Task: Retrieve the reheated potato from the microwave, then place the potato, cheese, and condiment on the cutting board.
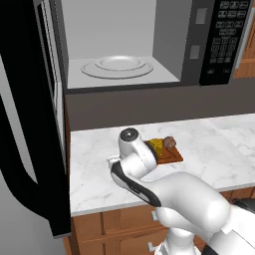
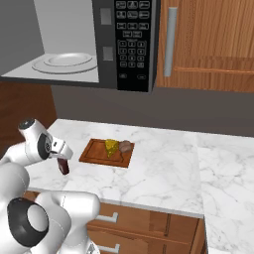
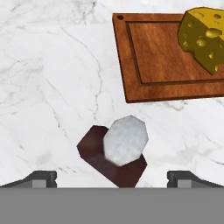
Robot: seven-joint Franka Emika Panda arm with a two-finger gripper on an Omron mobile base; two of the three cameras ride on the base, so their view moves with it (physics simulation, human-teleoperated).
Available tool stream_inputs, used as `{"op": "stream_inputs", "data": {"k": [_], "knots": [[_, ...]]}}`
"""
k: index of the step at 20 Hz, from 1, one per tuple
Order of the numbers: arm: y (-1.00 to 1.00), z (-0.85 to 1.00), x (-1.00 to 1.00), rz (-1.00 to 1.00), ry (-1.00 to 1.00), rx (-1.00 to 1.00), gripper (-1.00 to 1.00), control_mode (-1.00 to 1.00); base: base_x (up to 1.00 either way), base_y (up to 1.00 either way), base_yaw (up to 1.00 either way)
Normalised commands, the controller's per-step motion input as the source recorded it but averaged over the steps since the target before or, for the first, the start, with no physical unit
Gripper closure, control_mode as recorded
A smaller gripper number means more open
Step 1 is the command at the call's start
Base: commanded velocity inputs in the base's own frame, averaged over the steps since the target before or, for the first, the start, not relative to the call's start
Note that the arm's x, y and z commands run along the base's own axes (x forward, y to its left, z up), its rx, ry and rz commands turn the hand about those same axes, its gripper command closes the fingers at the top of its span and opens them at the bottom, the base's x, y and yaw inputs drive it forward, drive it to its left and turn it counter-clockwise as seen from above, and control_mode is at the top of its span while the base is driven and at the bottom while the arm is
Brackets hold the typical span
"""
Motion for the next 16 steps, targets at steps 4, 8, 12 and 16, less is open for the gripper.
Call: {"op": "stream_inputs", "data": {"k": [4, 8, 12, 16], "knots": [[-0.06, -0.01, 0.0, 0.04, -0.04, 0.0, -1.0, -1.0, 0.0, 0.0, 0.0], [-0.08, 0.0, 0.0, 0.06, -0.04, 0.01, -1.0, -1.0, 0.0, 0.0, 0.0], [-0.04, 0.0, -0.02, 0.07, -0.03, 0.02, -1.0, -1.0, 0.0, 0.0, 0.0], [0.0, 0.0, -0.05, 0.07, 0.0, 0.05, -1.0, -1.0, 0.0, 0.0, 0.0]]}}
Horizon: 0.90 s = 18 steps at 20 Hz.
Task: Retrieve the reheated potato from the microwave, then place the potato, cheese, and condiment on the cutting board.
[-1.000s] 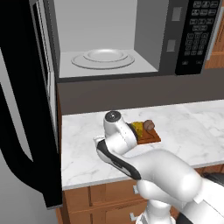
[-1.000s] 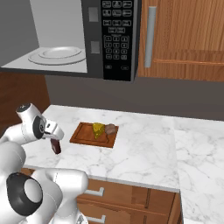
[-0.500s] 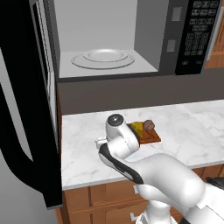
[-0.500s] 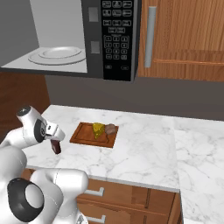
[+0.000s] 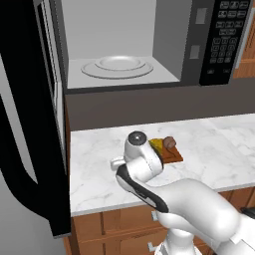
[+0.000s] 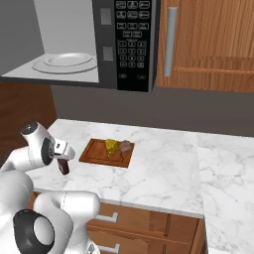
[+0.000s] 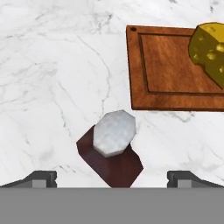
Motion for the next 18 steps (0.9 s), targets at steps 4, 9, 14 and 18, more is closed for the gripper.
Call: {"op": "stream_inputs", "data": {"k": [4, 9, 14, 18], "knots": [[0.0, -0.02, -0.01, 0.06, 0.0, 0.07, -1.0, -1.0, 0.0, 0.0, 0.0], [0.0, -0.01, 0.0, 0.07, 0.0, 0.08, -1.0, -1.0, 0.0, 0.0, 0.0], [-0.03, -0.02, 0.0, 0.08, 0.0, 0.06, -1.0, -1.0, 0.0, 0.0, 0.0], [-0.01, -0.04, 0.0, 0.09, 0.0, 0.04, -1.0, -1.0, 0.0, 0.0, 0.0]]}}
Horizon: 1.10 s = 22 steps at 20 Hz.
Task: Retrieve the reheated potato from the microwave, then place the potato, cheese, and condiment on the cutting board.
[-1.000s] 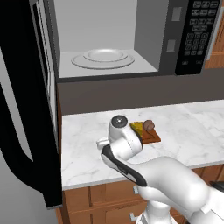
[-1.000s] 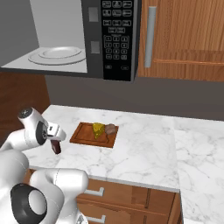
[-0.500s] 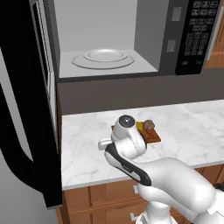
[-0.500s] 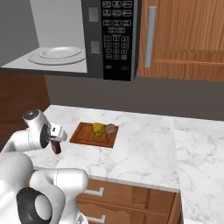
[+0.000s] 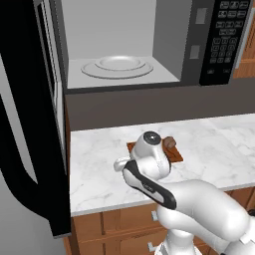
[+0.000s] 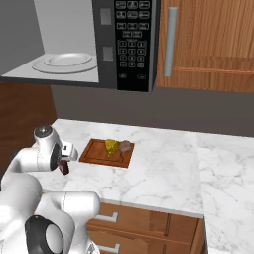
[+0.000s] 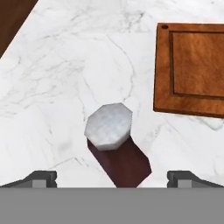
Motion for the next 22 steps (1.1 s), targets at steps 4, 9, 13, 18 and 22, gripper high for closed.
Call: {"op": "stream_inputs", "data": {"k": [4, 9, 13, 18, 22], "knots": [[0.0, -0.04, 0.0, 0.09, 0.0, 0.02, -1.0, -1.0, 0.0, 0.0, 0.0], [0.0, -0.03, 0.03, 0.1, 0.0, 0.02, -1.0, -1.0, 0.0, 0.0, 0.0], [-0.01, -0.03, 0.02, 0.1, 0.0, 0.01, -1.0, -1.0, 0.0, 0.0, 0.0], [-0.01, -0.08, 0.0, 0.1, 0.0, 0.01, -1.0, -1.0, 0.0, 0.0, 0.0], [0.0, -0.11, 0.05, 0.09, 0.0, 0.01, -1.0, -1.0, 0.0, 0.0, 0.0]]}}
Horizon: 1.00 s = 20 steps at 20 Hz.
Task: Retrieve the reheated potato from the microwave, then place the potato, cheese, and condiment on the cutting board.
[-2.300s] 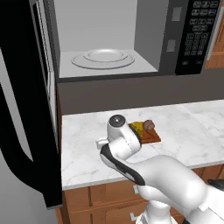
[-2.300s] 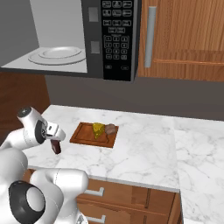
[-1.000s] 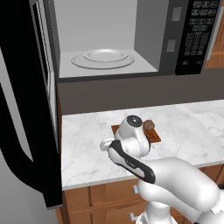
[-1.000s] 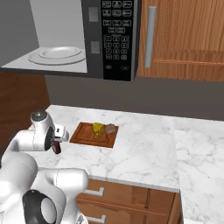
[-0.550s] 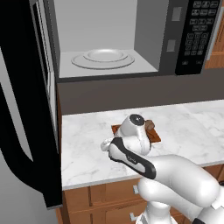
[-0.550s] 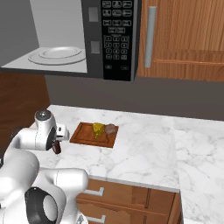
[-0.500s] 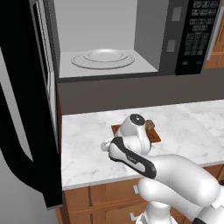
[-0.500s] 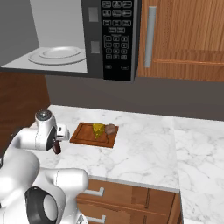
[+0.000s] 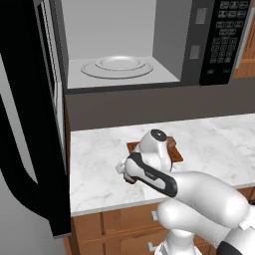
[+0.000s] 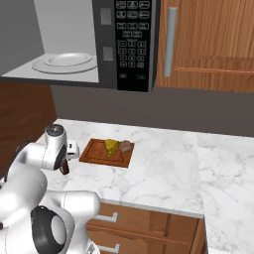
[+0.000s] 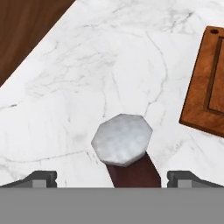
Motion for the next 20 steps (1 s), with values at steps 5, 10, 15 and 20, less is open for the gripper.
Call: {"op": "stream_inputs", "data": {"k": [5, 10, 15, 20], "knots": [[0.0, -0.12, 0.05, 0.08, 0.0, 0.02, -1.0, -1.0, 0.0, 0.0, 0.0], [0.0, -0.12, 0.08, 0.07, 0.0, 0.02, -1.0, -1.0, 0.0, 0.0, 0.0], [0.0, -0.15, 0.12, 0.06, 0.0, 0.01, -1.0, -1.0, 0.0, 0.0, 0.0], [0.0, -0.09, 0.07, 0.05, 0.0, 0.01, -1.0, -1.0, 0.0, 0.0, 0.0]]}}
